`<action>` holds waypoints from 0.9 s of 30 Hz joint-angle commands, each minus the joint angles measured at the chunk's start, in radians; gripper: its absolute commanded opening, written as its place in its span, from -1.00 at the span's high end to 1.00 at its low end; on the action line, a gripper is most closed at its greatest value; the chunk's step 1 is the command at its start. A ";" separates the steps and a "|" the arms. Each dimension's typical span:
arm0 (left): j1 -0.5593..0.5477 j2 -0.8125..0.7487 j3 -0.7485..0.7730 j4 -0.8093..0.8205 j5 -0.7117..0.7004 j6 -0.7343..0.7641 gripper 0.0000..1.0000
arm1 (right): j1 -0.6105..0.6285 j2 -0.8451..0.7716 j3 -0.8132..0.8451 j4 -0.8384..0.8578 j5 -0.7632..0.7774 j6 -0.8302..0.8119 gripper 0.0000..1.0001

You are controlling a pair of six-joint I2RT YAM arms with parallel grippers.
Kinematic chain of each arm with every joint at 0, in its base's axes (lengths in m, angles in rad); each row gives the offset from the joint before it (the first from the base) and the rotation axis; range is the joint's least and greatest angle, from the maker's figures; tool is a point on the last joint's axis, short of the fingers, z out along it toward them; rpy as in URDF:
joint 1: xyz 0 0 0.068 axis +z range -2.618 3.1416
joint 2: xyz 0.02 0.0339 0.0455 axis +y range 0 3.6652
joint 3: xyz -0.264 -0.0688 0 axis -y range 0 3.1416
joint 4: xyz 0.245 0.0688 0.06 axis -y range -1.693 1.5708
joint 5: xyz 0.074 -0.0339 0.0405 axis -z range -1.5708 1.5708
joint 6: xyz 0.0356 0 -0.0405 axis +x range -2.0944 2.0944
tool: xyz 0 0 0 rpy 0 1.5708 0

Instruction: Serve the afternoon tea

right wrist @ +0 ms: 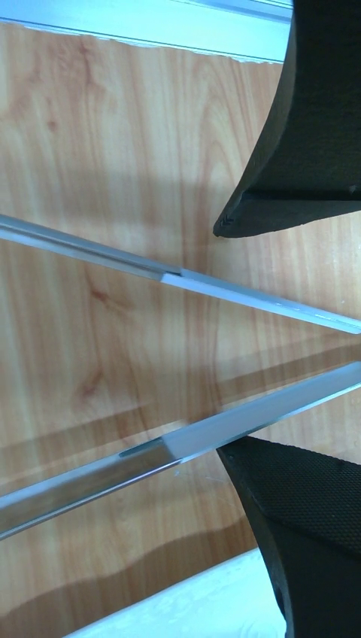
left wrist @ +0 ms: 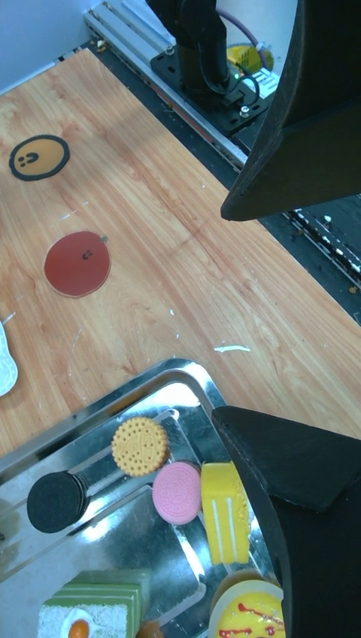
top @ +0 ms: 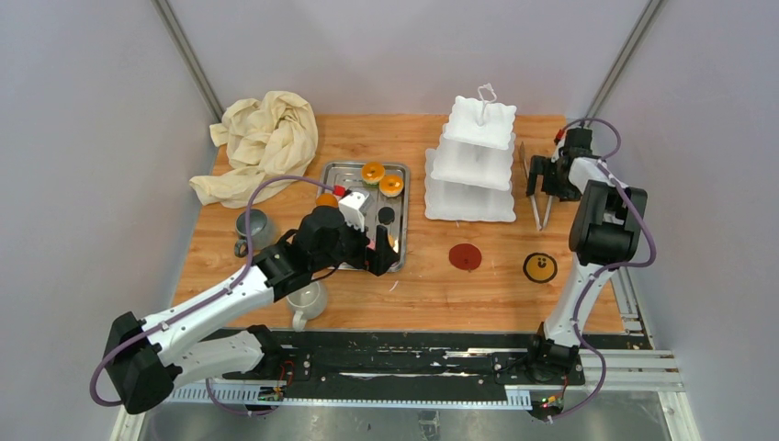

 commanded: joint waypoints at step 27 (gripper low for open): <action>0.002 0.020 0.030 -0.014 -0.076 0.030 -0.96 | 0.063 0.051 0.078 -0.060 0.040 0.082 0.71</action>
